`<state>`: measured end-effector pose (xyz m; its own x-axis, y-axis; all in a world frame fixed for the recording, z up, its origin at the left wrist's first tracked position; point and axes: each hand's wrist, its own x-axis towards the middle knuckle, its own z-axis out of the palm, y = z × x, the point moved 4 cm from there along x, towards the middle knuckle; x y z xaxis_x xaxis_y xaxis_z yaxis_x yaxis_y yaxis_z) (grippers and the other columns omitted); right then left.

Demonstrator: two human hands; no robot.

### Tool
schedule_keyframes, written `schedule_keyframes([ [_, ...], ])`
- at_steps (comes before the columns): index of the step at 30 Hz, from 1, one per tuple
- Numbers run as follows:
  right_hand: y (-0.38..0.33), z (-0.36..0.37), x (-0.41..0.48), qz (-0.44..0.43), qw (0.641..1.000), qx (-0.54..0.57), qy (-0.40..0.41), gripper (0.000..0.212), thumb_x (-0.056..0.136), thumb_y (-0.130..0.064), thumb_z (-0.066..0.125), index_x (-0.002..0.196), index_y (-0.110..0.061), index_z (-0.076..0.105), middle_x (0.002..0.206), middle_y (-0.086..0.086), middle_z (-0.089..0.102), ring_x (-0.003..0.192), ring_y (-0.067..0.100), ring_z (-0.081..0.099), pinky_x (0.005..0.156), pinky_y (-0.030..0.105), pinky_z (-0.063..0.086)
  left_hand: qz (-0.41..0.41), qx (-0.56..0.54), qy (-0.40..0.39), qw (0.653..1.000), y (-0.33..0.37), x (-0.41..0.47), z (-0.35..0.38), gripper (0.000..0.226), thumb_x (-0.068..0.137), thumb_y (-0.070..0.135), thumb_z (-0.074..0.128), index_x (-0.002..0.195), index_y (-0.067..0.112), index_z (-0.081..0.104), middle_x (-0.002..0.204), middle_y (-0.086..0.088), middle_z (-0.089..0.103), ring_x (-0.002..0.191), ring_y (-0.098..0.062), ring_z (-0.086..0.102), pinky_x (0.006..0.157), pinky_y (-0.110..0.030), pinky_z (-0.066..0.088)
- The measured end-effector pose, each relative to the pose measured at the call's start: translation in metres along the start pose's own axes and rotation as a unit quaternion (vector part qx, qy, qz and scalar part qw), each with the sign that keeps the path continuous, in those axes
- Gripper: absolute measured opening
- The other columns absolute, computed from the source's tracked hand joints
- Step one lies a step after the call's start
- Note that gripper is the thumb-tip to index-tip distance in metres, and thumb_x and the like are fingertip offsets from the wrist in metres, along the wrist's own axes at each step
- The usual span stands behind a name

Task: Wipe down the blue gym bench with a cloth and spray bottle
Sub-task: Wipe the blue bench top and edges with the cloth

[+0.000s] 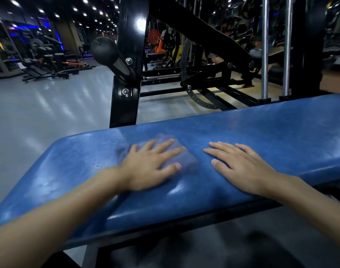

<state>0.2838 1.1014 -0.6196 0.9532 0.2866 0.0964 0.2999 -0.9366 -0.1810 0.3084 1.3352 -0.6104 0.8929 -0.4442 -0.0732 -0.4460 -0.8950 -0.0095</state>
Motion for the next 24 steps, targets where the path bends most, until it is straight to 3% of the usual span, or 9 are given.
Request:
schedule_keyframes([
  [4,-0.002,-0.003,0.001,0.004,1.0,0.006,-0.017,0.046,0.101,-0.046,0.023,0.147,-0.044,0.027,0.158,-0.023,0.016,0.144,-0.005,0.007,0.118,0.03,0.002,0.107,0.0,0.03,0.994,0.046,-0.037,0.003,0.067,0.08,0.078,0.006,0.144,0.064,-0.004,0.163,0.022,-0.005,0.152,-0.018,-0.001,0.115,-0.058,0.008],
  [8,-0.005,-0.009,0.003,-0.003,1.0,-0.011,0.007,0.045,0.1,-0.042,0.032,0.145,-0.038,0.036,0.157,-0.015,0.026,0.144,0.0,0.016,0.116,0.03,0.009,0.11,-0.022,0.025,0.993,0.033,-0.023,0.002,0.062,0.084,0.079,0.014,0.143,0.065,0.002,0.164,0.021,0.0,0.152,-0.015,0.002,0.116,-0.055,0.013],
  [11,-0.024,-0.008,0.005,-0.014,0.997,0.035,0.069,0.044,0.1,-0.037,0.037,0.143,-0.03,0.042,0.154,-0.011,0.035,0.143,0.004,0.024,0.114,0.026,0.011,0.061,-0.045,0.01,0.997,0.007,0.002,0.002,0.061,0.083,0.081,0.016,0.142,0.067,0.006,0.163,0.024,0.002,0.151,-0.012,0.004,0.117,-0.055,0.01],
  [14,-0.038,0.007,0.01,-0.044,0.999,0.023,0.021,0.05,0.1,-0.048,0.024,0.147,-0.036,0.032,0.159,-0.016,0.022,0.146,0.0,0.012,0.12,0.031,0.007,0.001,-0.063,0.03,0.998,-0.038,0.027,0.0,0.072,0.073,0.086,0.009,0.143,0.067,0.01,0.162,0.024,0.006,0.151,-0.011,0.01,0.116,-0.059,0.015],
  [18,-0.033,0.01,0.01,-0.04,0.999,-0.006,0.004,0.061,0.092,-0.053,0.005,0.149,-0.042,0.022,0.159,-0.023,0.011,0.145,-0.006,0.0,0.12,0.028,0.001,-0.086,-0.069,0.04,0.993,-0.122,0.049,-0.004,0.079,0.071,0.086,0.01,0.146,0.061,0.015,0.162,0.021,0.013,0.15,-0.011,0.016,0.114,-0.059,0.021],
  [22,-0.035,0.011,0.012,-0.039,0.999,-0.03,0.006,0.073,0.082,-0.056,-0.007,0.149,-0.044,0.02,0.159,-0.023,0.011,0.145,-0.005,0.002,0.119,0.027,0.002,-0.207,-0.071,0.024,0.975,-0.193,0.051,-0.003,0.074,0.078,0.084,0.012,0.147,0.058,0.015,0.162,0.016,0.017,0.147,-0.025,0.026,0.113,-0.061,0.02],
  [24,-0.035,0.012,0.012,-0.034,0.999,-0.031,0.008,0.073,0.082,-0.056,-0.006,0.148,-0.043,0.021,0.159,-0.023,0.013,0.145,-0.005,0.003,0.119,0.027,0.003,-0.22,-0.051,0.016,0.974,-0.193,0.051,-0.003,0.075,0.077,0.085,0.008,0.147,0.059,0.011,0.163,0.016,0.015,0.147,-0.029,0.025,0.112,-0.064,0.019],
])
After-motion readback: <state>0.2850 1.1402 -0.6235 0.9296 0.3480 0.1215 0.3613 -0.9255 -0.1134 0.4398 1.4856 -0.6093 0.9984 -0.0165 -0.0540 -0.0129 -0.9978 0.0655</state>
